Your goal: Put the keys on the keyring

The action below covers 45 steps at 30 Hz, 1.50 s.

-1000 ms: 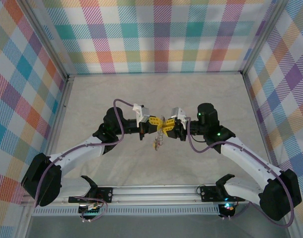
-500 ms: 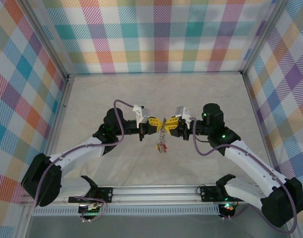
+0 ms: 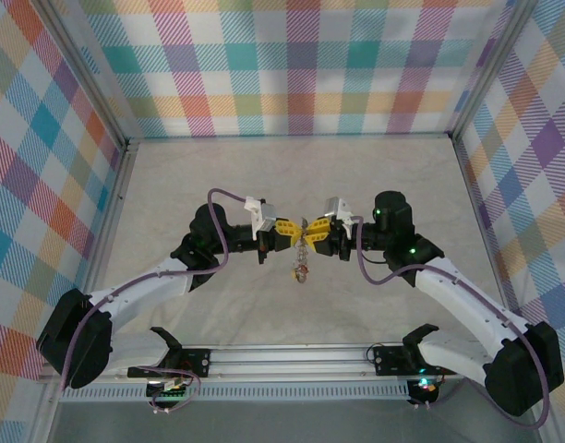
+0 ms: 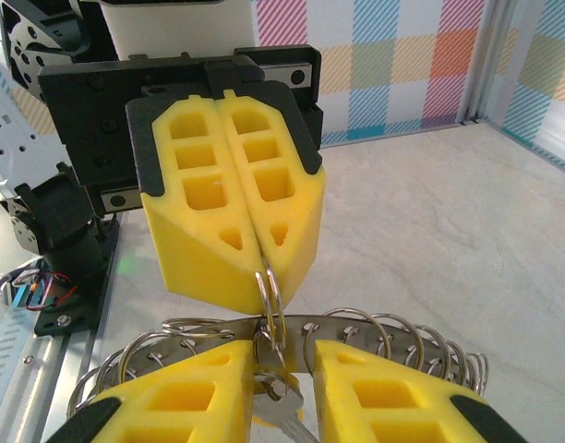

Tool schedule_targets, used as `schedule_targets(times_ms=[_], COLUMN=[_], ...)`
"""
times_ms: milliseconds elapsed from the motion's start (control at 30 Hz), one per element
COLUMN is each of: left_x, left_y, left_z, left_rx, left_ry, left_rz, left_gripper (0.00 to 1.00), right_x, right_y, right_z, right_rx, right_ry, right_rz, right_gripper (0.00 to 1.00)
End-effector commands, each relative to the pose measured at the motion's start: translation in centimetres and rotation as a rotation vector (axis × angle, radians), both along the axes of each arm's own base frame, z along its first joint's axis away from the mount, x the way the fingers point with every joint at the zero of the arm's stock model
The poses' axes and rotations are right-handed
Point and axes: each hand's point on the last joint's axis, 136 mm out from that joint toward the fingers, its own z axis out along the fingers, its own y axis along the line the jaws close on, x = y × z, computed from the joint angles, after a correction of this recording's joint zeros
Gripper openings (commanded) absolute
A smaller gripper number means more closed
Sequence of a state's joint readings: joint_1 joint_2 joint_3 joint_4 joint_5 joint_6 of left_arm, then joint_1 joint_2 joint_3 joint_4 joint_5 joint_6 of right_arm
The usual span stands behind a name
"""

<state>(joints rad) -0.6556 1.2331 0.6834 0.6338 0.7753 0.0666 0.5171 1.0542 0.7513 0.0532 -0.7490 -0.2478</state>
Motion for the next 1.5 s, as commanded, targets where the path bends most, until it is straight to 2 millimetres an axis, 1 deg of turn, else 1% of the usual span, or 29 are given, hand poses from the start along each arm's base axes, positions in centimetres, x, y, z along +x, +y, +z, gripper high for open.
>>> schedule_targets(times_ms=[0, 133, 267, 467, 567, 600, 667, 700, 800, 867, 967, 1100, 1200, 1467], left_x=[-0.8, -0.9, -0.8, -0.3, 0.1, 0.0, -0.5, -0.8, -1.4, -1.9, -1.9, -2.3, -2.3, -2.2], left_y=[0.3, 0.3, 0.4, 0.2, 0.3, 0.3, 0.3, 0.4, 1.0, 1.4, 1.6, 1.3, 1.1, 0.5], left_z=[2.4, 2.3, 2.3, 1.8, 1.5, 1.2, 0.5, 0.1, -0.9, -1.2, -1.6, -1.5, -1.8, -2.4], left_rx=[-0.064, -0.065, -0.065, -0.051, -0.029, -0.006, 0.064, 0.109, 0.230, 0.275, 0.318, 0.334, 0.346, 0.365], left_ry=[-0.075, -0.074, -0.078, -0.062, -0.039, -0.035, -0.029, -0.026, -0.019, -0.036, -0.033, -0.037, -0.032, -0.031], left_rz=[-0.025, -0.029, -0.025, -0.009, 0.014, 0.010, -0.018, -0.034, -0.042, -0.058, -0.059, -0.092, -0.106, -0.127], left_gripper=[0.00, 0.00, 0.00, 0.00, 0.00, 0.03, 0.21, 0.25, 0.25, 0.26, 0.26, 0.26, 0.28, 0.27], right_x=[-0.3, -0.3, -0.2, -0.3, -0.3, -0.4, -0.7, -0.8, -1.1, -1.4, -1.7, -1.6, -1.8, -2.0], right_y=[0.3, 0.7, 0.9, 1.0, 1.0, 1.0, 0.7, 0.5, 0.0, -0.1, -0.3, -0.3, -0.2, 0.5], right_z=[1.1, 1.1, 1.2, 1.1, 0.9, 0.7, 0.3, 0.0, -0.8, -1.1, -1.4, -1.7, -2.3, -1.8], right_rx=[0.038, 0.043, 0.051, 0.047, 0.032, 0.014, -0.035, -0.066, -0.142, -0.188, -0.253, -0.329, -0.403, -0.407], right_ry=[-0.017, -0.005, 0.001, 0.005, 0.009, 0.014, 0.023, 0.027, 0.036, 0.034, 0.021, -0.010, -0.030, -0.035], right_rz=[0.041, 0.068, 0.076, 0.095, 0.095, 0.102, 0.113, 0.111, 0.115, 0.129, 0.140, 0.145, 0.150, 0.163], right_gripper=[0.24, 0.23, 0.19, 0.09, 0.02, 0.00, 0.00, 0.00, 0.00, 0.00, 0.00, 0.00, 0.00, 0.00])
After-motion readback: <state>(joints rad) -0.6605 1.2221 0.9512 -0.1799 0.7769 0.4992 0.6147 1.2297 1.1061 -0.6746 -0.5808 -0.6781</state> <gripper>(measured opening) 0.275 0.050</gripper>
